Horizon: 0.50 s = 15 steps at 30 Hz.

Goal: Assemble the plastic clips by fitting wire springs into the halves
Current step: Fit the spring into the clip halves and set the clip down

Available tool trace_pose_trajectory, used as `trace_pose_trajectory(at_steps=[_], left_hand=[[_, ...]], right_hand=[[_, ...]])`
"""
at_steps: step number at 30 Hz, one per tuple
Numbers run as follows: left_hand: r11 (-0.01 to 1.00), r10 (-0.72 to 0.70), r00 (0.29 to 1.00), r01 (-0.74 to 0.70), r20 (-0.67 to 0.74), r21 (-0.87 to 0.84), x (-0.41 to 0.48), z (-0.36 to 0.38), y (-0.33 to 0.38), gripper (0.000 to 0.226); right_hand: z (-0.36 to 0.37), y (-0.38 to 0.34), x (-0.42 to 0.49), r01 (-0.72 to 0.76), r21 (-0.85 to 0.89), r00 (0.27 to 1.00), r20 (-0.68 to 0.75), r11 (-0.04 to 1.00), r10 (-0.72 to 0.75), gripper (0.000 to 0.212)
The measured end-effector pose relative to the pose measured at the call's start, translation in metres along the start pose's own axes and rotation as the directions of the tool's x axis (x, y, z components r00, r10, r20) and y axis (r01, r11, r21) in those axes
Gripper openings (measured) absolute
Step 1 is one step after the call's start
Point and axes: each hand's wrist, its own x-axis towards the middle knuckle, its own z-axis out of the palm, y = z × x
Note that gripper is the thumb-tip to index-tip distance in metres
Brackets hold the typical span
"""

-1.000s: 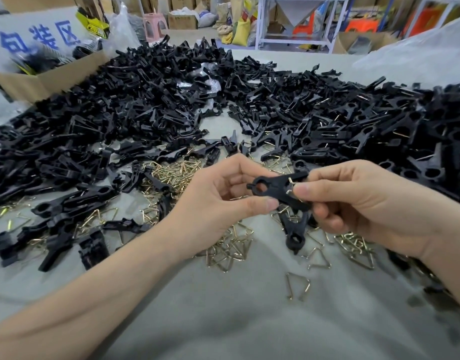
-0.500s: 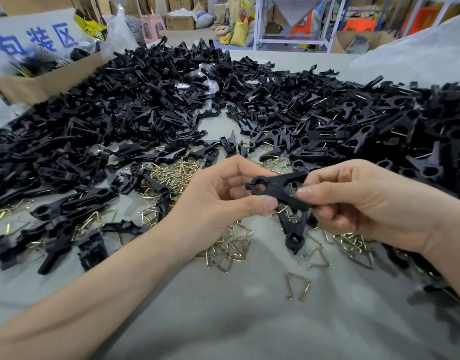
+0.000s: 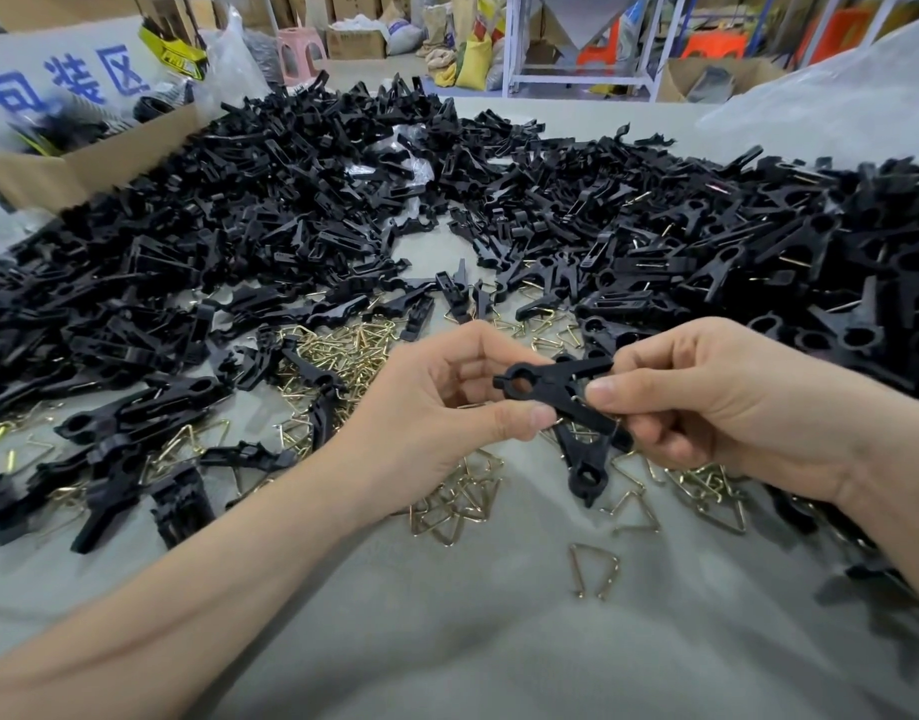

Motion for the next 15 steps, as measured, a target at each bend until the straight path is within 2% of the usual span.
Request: trace_pose_trajectory(at_steps=[4,8,10,13,15], left_hand=[[0.998,-0.016,1.0,0.016,0.006,-0.052,0.0005,-0.0016,-0.0016,0.026],[0.993,-0.056,0.998,0.058,0.024,-0.099,0.0008,-0.0055,-0.0037,0.024],[0.978,-0.085,0.995,0.093,0.05,-0.186,0.0015,-0.0069,-0.0044,0.02],[0.902,-0.144,0.985,0.169,0.093,-0.397,0.0034,-0.0083,-0.0049,0.024],[0.869,-0.163,0.981,0.193,0.103,-0.456,0.0042,-0.0085,-0.0051,0.025]], right_hand=[[-0.0004,0.0026,0.0008,0.03,-0.032,0.999,-0.02,0.999,-0.031,0.022],[0.0019,0.0051,0.0026,0.045,0.055,0.999,-0.029,0.997,-0.043,0.021],[0.0039,0.0049,0.0025,0.053,0.112,0.998,-0.021,0.992,-0.051,0.019],[0.0057,0.0049,0.0028,0.077,0.208,0.997,-0.032,0.975,-0.072,0.021],[0.0065,0.0047,0.003,0.114,0.267,0.994,-0.03,0.957,-0.11,0.021]])
